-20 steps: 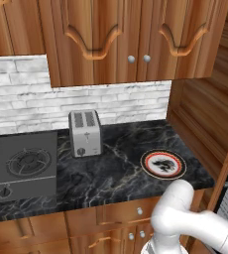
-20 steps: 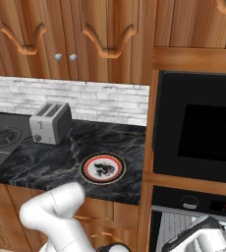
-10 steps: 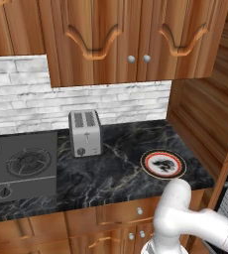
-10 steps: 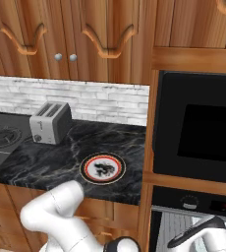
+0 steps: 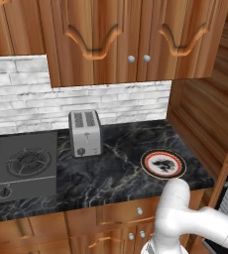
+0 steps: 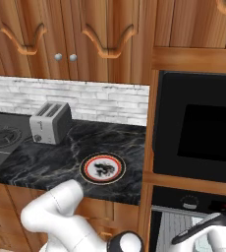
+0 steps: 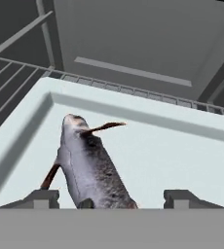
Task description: Place the fish on the rack of the oven.
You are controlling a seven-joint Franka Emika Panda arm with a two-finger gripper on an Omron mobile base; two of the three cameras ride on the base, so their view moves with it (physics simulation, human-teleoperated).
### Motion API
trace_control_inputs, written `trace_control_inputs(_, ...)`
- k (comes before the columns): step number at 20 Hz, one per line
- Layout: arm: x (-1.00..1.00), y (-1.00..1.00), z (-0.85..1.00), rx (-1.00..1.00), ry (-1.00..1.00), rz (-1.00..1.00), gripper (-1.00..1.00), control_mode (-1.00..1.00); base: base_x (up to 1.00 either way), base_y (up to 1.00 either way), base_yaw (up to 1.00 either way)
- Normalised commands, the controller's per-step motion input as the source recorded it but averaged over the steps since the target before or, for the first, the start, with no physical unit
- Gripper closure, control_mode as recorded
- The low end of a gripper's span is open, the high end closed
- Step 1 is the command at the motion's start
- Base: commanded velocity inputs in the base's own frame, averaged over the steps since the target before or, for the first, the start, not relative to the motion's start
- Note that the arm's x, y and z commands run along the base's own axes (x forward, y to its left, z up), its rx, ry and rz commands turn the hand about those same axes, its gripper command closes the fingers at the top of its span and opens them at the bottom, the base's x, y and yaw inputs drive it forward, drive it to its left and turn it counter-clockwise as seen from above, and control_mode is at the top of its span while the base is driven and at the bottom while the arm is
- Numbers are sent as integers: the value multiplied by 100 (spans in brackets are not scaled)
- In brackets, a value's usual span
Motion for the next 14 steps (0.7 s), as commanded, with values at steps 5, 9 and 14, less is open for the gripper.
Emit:
trace_control_inputs(5,-13,-4,5,0,0,0,-100,-100,0,0,0)
trace_control_inputs(9,-37,-22,36,6,0,-1,-100,-100,0,0,0)
trace_control_inputs(14,-74,-4,30,2,0,-6,-100,-100,0,0,0)
